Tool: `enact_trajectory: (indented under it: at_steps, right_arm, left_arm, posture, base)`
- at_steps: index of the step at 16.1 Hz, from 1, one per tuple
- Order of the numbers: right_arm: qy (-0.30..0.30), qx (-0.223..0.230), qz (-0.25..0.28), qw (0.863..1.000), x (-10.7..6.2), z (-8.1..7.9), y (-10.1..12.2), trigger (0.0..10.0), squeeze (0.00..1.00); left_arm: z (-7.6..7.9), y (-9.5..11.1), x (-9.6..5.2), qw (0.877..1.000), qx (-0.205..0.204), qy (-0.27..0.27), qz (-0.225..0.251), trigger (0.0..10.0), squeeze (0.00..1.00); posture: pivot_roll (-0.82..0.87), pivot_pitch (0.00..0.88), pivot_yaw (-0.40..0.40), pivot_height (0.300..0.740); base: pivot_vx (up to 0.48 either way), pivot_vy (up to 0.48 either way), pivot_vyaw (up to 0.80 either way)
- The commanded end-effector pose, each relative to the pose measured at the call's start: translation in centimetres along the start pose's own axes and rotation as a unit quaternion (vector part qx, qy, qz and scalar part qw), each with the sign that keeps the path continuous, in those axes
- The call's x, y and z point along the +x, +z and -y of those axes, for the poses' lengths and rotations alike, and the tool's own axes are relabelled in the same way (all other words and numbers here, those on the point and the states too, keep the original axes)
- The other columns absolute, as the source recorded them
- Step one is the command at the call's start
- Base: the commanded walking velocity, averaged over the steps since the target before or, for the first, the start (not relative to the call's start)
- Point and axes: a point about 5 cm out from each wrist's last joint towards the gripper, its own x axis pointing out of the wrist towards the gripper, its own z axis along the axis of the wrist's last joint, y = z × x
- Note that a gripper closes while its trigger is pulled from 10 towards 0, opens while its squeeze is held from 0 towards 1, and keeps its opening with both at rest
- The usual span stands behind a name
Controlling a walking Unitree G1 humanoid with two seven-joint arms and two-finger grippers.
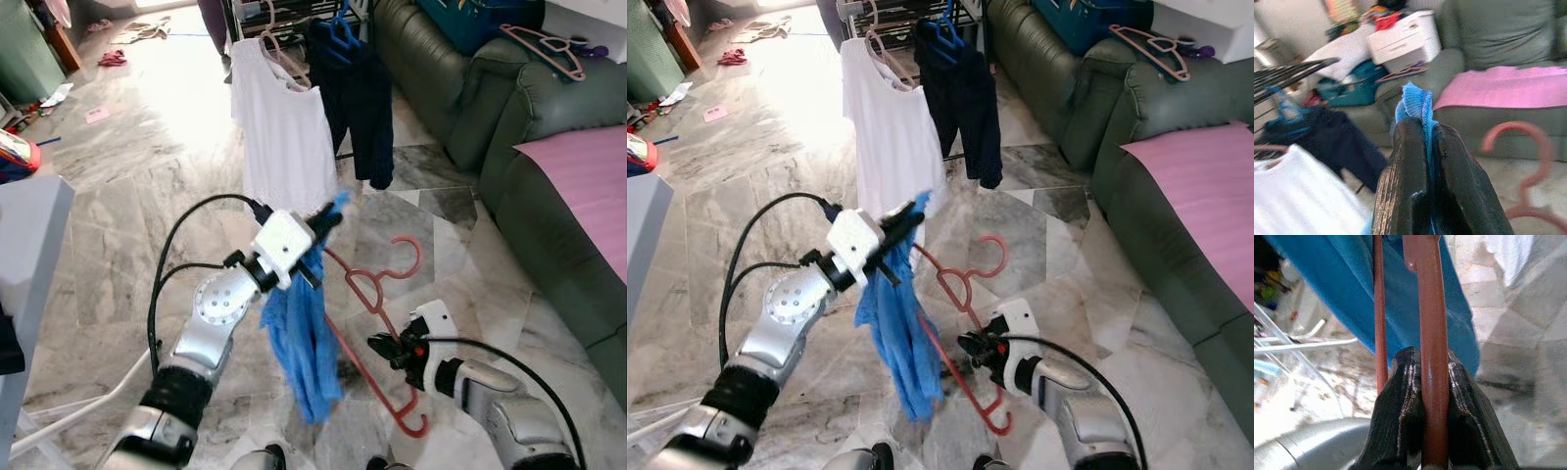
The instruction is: Hang hanger
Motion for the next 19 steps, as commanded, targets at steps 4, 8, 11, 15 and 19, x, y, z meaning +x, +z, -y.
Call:
enact_trajectory:
  at_steps: [4,8,11,15,19]
  right_arm:
    - [-0.160,0.107,0.042,0.980,0.2,3.7,0.9,10.0,0.00]
    - [-0.235,0.130,0.122,0.955,-1.6,5.9,4.4,10.0,0.00]
    - [-0.217,0.133,0.184,0.949,-2.1,5.3,8.0,10.0,0.00]
    - [-0.110,0.172,0.273,0.940,-2.0,1.4,13.3,10.0,0.00]
    - [-0.046,0.128,0.241,0.961,-0.4,-2.0,13.5,10.0,0.00]
  left_arm:
    - [0.8,0.4,-0.4,0.999,0.005,-0.038,0.010,10.0,0.00]
    - [0.3,-2.2,-2.2,0.998,0.015,-0.016,-0.055,10.0,0.00]
    - [1.1,-4.4,-3.4,0.994,0.020,-0.013,-0.110,10.0,0.00]
    - [3.0,-6.5,-4.2,0.988,0.016,-0.017,-0.155,10.0,0.00]
    - [4.7,-6.5,-3.6,0.988,0.011,-0.043,-0.149,10.0,0.00]
  posture:
    - [0.05,0.171,0.071,0.740]
    - [0.05,0.171,0.072,0.740]
    - [0.04,0.173,0.074,0.740]
    - [0.03,0.175,0.072,0.740]
    - [0.03,0.179,0.067,0.740]
  base:
    - [0.000,0.000,0.00]
    - [0.000,0.000,0.00]
    - [0.000,0.000,0.00]
    - [0.000,0.000,0.00]
    - [0.000,0.000,0.00]
